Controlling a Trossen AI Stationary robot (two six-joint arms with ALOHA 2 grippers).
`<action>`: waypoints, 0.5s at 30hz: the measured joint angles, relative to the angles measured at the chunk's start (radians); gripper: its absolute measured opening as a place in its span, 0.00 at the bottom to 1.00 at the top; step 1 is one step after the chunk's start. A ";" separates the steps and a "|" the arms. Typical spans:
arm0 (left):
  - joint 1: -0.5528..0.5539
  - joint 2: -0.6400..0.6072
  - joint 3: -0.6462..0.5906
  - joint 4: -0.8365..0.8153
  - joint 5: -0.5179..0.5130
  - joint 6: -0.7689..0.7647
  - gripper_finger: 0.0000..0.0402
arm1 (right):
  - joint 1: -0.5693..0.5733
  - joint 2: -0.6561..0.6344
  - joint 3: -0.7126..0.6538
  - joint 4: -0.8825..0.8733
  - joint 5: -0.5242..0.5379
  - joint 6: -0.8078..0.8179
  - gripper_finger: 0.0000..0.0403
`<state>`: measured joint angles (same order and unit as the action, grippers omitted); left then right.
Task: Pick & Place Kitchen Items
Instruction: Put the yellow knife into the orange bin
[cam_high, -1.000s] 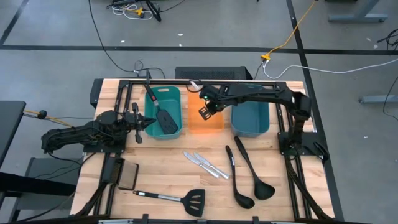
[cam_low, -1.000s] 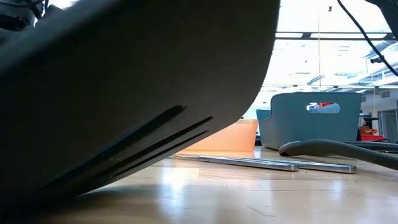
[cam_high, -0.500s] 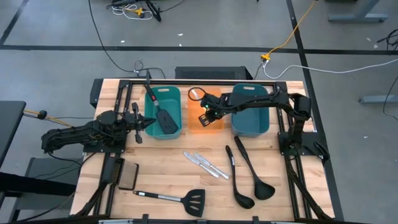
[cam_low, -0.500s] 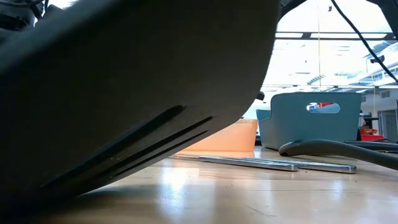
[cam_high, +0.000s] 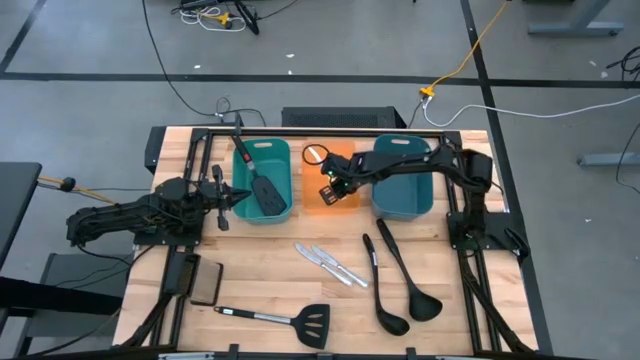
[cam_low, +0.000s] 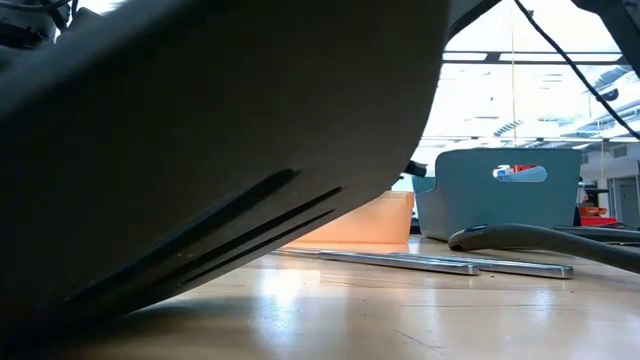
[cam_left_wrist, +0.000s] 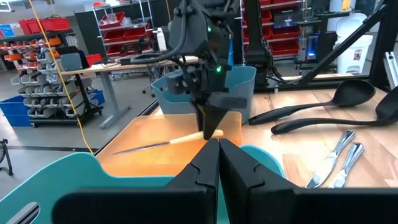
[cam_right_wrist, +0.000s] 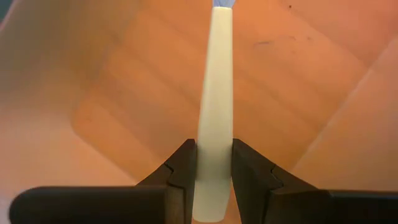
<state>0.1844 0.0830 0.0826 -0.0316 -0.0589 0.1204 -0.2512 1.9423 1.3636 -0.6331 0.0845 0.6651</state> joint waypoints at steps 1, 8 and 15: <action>0.000 0.000 0.000 0.000 0.000 0.000 0.04 | 0.000 0.003 0.000 0.000 0.001 -0.002 0.20; 0.000 0.000 0.000 0.000 0.000 0.008 0.04 | -0.024 0.044 0.000 0.013 -0.023 -0.018 0.20; 0.000 0.000 0.000 0.000 -0.001 0.009 0.04 | -0.030 0.066 0.001 0.009 -0.028 -0.030 0.20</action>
<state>0.1848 0.0830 0.0826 -0.0319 -0.0596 0.1291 -0.2810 2.0087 1.3643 -0.6239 0.0567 0.6354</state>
